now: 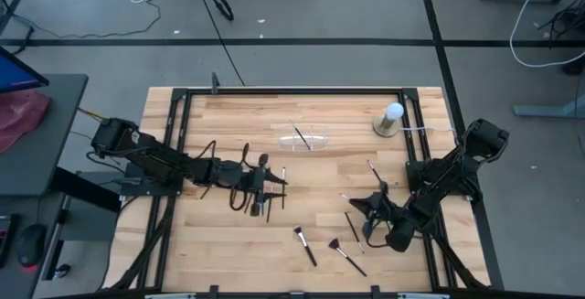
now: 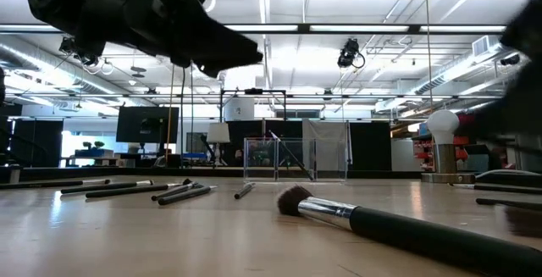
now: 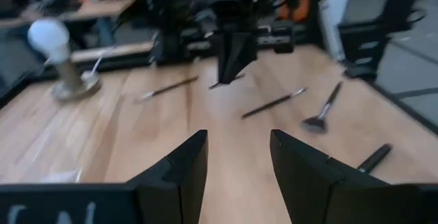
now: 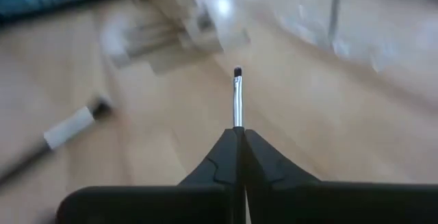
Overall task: Put items in baskets/containers
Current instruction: Put the black eyeshadow brush into the transparent organizer
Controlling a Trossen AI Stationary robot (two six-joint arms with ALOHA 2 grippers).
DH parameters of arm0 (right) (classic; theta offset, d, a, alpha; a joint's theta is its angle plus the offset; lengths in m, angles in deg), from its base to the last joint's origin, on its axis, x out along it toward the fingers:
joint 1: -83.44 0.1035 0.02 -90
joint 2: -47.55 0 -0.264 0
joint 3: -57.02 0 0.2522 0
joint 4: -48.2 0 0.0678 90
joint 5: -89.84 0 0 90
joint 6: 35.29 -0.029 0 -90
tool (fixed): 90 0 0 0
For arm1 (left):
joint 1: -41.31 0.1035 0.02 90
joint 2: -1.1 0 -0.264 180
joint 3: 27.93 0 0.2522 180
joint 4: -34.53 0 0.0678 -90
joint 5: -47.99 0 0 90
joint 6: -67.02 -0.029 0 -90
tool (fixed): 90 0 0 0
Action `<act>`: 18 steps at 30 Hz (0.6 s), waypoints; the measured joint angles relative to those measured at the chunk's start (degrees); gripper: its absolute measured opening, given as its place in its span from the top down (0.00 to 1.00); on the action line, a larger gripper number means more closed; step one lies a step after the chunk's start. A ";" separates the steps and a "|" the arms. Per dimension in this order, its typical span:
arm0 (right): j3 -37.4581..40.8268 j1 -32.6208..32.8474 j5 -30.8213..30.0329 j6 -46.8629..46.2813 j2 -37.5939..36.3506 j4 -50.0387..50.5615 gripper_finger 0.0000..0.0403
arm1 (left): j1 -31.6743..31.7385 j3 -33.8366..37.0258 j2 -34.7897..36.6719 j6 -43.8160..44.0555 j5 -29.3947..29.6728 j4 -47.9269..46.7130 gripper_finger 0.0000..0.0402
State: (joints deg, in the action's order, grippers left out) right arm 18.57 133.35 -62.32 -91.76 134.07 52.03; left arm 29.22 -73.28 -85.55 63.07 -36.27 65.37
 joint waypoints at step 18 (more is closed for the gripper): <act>-3.19 -14.14 31.03 62.16 0.58 -56.68 0.98 | -1.80 -11.62 -16.96 -12.05 -11.75 22.89 0.55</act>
State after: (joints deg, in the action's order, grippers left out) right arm 15.38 119.21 -31.30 -29.60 134.66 -4.65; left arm 27.42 -84.90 -102.51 51.01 -48.02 88.26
